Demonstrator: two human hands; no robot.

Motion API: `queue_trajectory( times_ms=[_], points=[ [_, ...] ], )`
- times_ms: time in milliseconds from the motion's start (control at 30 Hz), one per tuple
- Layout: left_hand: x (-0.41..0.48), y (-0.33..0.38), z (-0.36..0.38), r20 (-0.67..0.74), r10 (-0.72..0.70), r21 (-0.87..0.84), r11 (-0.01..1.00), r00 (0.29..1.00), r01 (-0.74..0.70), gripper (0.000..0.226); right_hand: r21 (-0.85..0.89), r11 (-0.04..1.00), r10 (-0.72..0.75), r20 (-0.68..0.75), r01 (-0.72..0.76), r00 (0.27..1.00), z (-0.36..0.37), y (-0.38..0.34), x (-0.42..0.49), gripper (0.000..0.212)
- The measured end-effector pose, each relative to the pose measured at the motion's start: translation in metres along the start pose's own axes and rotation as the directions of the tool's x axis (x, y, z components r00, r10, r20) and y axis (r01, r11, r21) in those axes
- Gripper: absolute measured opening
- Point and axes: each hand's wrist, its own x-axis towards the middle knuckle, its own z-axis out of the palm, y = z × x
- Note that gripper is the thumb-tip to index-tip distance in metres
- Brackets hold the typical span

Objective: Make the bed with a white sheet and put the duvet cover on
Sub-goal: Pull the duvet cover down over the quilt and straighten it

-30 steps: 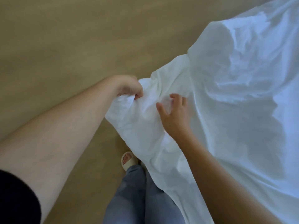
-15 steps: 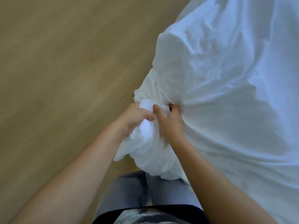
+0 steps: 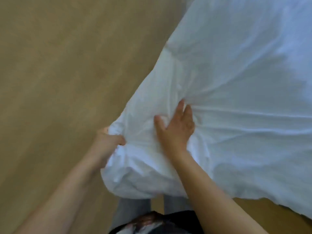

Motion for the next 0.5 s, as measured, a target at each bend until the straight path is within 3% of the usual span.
queue_trajectory(
  times_ms=[33,100,200,333,500],
  points=[
    [0.018,-0.011,0.006,-0.050,-0.002,0.164,0.986,0.999,0.010,0.009,-0.102,0.991,0.105,0.213,-0.085,0.971,0.016,0.012,0.003,0.084],
    [0.051,-0.027,0.028,-0.109,0.108,0.355,0.933,0.988,-0.062,0.009,-0.110,0.968,0.249,0.389,-0.224,0.887,0.032,0.031,0.015,0.080],
    [0.066,-0.044,0.044,-0.118,0.171,0.392,0.913,0.978,-0.112,0.011,-0.011,0.976,0.209,0.346,-0.219,0.915,0.033,0.051,0.023,0.071],
    [0.059,-0.048,0.043,-0.135,0.154,0.299,0.948,0.979,-0.108,0.008,0.075,0.970,0.198,0.307,-0.231,0.931,0.025,0.060,0.020,0.066],
    [0.039,-0.027,0.049,-0.056,0.128,0.170,0.979,0.990,-0.116,0.021,0.149,0.966,0.171,0.247,-0.212,0.954,0.020,0.056,0.015,0.034]
  ],
)
